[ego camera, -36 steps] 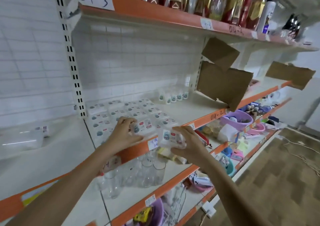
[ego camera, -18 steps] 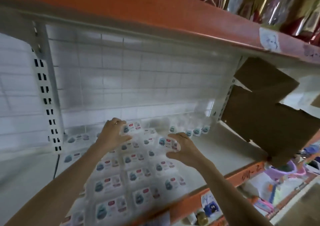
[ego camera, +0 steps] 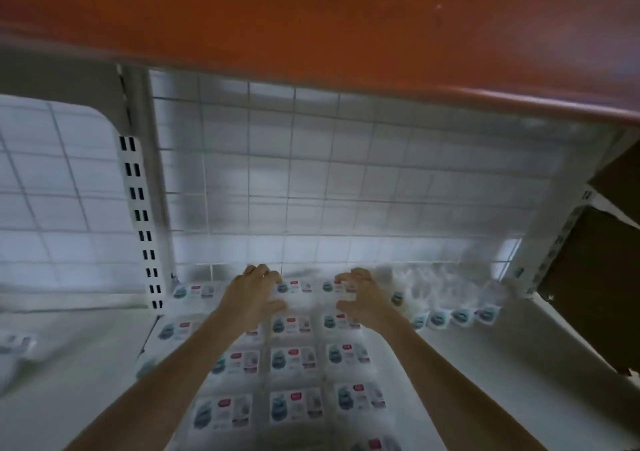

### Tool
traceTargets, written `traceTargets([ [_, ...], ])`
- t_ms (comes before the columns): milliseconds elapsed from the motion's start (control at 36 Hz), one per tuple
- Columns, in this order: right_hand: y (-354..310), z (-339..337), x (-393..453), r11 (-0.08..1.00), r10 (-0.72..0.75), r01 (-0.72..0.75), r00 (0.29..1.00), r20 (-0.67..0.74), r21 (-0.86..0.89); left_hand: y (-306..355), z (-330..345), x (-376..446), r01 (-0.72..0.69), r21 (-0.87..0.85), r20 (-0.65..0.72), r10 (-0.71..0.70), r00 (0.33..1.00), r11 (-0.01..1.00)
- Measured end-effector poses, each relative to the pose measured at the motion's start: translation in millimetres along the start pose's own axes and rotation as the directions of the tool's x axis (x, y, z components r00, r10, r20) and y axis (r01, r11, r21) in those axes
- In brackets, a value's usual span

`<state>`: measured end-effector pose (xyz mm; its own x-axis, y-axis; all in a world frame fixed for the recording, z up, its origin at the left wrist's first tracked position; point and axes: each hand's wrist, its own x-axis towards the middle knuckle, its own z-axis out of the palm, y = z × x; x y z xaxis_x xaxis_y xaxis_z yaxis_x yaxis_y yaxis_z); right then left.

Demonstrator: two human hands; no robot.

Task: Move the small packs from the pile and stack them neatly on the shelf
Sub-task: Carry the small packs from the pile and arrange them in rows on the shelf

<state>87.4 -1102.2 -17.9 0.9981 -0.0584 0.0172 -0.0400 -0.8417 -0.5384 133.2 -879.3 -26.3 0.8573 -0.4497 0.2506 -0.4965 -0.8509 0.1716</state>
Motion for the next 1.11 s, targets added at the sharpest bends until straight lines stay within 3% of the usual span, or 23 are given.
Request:
traceTargets([
  [222,16.5,13.9,-1.1,0.982,-0.032,0.058,0.989,-0.147,0.177,6.4,3.8,-2.1,0.050,0.061,0.035,-0.052,0.998,0.997],
  [472,5.2,1.1,-5.3,0.999,-0.015,0.018,0.998,-0.057,0.044,26.4,-11.9,3.8,0.071,0.190,0.151,-0.100,0.983,0.979],
  [639,0.6,-11.5,-34.3,0.978,-0.206,0.204,0.973,-0.103,-0.031,38.1,-28.6,-21.7,0.082,0.151,0.073,-0.093,0.993,0.985],
  [778,-27.8,-13.9,-70.2,0.885,-0.461,0.443,0.878,-0.131,-0.141,38.8,-50.1,-76.8,0.103,0.113,-0.091,-0.093,0.991,0.988],
  [861,-52.9,-2.9,-96.2,0.810,-0.581,0.565,0.809,-0.082,-0.158,35.6,-63.5,-126.1,0.117,0.184,-0.259,-0.066,0.964,0.976],
  [1000,-95.4,30.9,-137.7,0.695,-0.710,0.706,0.704,0.024,-0.133,23.5,-82.7,-216.4,0.296,0.220,-0.276,-0.232,0.933,0.930],
  [1111,-128.4,69.3,-171.2,0.618,-0.786,0.786,0.618,0.031,-0.016,12.1,-92.5,-291.8,0.491,0.211,-0.309,-0.419,0.854,0.845],
])
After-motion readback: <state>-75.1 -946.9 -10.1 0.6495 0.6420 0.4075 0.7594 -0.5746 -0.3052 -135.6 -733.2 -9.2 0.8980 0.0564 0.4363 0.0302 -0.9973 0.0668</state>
